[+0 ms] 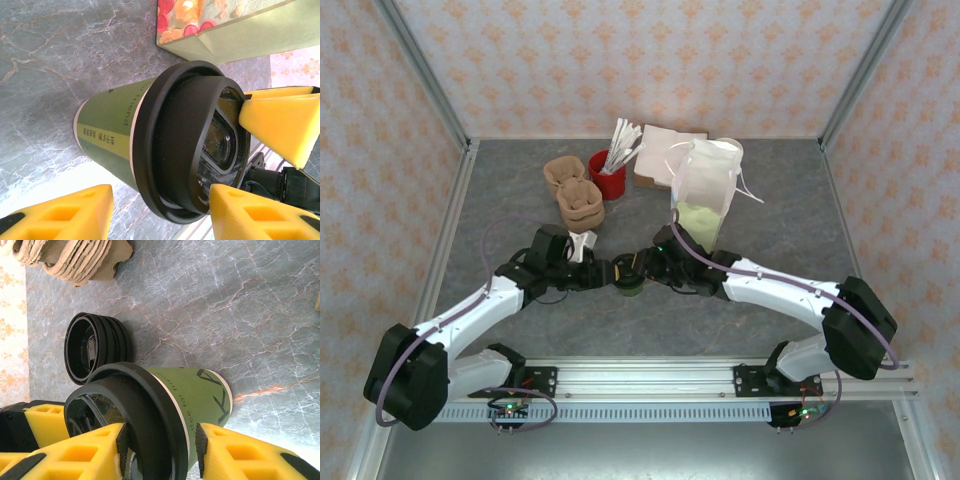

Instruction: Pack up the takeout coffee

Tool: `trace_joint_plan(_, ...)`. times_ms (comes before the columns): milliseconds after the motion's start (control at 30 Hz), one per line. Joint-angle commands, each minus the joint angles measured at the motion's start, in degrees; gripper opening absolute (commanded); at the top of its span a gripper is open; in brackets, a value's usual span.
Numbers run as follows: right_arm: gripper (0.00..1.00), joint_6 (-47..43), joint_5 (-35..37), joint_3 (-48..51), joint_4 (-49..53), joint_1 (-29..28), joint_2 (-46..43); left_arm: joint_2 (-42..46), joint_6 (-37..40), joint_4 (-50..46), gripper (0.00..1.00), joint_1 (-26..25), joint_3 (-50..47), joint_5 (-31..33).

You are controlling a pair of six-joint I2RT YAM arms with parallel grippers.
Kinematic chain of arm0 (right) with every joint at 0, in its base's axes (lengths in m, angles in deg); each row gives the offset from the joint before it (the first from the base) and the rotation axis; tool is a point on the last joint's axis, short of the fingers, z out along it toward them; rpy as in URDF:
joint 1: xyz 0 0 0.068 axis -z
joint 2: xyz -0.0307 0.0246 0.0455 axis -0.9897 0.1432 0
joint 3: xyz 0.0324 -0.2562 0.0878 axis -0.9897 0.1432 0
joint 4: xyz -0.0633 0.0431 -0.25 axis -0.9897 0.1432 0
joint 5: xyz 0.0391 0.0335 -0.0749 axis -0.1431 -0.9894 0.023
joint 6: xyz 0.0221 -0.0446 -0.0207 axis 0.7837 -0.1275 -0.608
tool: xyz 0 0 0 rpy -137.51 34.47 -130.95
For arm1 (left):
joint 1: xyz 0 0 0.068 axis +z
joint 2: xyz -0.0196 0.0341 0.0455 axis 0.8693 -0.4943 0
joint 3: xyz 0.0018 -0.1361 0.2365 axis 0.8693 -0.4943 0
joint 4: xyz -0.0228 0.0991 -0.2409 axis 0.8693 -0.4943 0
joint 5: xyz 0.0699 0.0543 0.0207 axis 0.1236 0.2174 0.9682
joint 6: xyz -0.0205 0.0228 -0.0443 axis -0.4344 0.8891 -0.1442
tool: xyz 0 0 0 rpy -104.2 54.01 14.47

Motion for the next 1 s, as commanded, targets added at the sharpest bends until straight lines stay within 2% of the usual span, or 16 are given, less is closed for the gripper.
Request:
trace_joint_plan(0,0.41,-1.1,1.0,-1.5,5.1,-0.2,0.9,1.3,0.6,-5.2,0.55,-0.4,2.0,1.6)
trace_joint_plan(267,0.45,-1.6,1.0,-2.7,5.8,-0.2,1.0,2.0,0.6,-6.8,0.56,-0.5,5.0,1.7)
trace_joint_plan(633,0.45,-1.1,-0.3,-2.9,5.2,-0.2,0.9,5.3,1.5,-13.3,0.56,0.1,11.8,6.3)
trace_joint_plan(967,0.49,-1.1,-0.3,-4.9,6.8,-0.2,-1.8,8.7,1.8,-18.5,0.56,2.5,17.2,17.2)
